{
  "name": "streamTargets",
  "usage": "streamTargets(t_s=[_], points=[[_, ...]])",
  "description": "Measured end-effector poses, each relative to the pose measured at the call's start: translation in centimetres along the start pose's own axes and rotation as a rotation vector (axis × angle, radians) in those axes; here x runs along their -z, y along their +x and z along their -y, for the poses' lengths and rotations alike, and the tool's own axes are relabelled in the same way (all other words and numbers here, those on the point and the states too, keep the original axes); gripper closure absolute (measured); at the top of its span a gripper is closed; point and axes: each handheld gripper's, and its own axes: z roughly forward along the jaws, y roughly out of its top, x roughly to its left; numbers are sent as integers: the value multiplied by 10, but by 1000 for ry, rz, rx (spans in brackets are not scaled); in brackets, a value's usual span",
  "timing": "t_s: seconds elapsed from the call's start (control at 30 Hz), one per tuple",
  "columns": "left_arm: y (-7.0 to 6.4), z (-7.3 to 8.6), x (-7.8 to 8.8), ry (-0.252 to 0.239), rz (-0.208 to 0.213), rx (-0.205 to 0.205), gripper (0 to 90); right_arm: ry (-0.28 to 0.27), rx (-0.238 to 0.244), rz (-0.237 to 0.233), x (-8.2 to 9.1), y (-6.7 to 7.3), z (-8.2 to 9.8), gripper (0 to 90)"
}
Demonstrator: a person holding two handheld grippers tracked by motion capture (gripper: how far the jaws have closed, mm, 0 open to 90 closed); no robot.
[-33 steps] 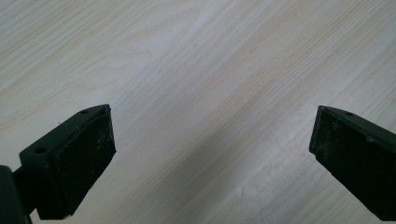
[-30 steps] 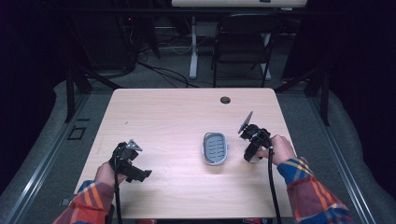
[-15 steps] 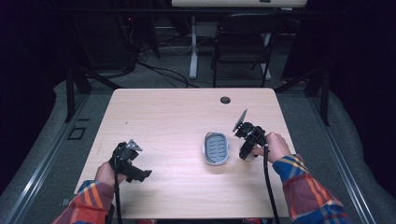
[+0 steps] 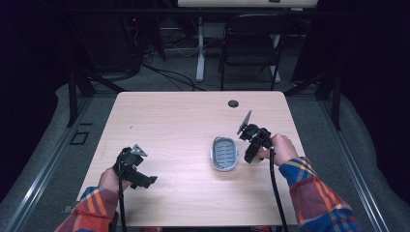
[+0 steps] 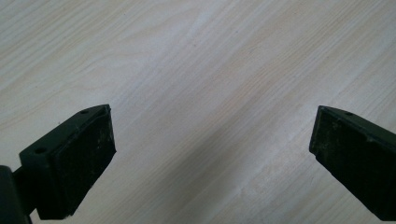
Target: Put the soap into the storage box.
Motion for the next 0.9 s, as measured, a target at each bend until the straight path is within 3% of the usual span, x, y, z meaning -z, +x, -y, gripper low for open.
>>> streamTargets(t_s=[0.53,0.9], points=[[-1,-1,-1,2,-4,-3,3,-33,14,24,26,1,-10,246],[0,-1,-1,1,0,-3,3,-39,40,36,34,5,-22,246]])
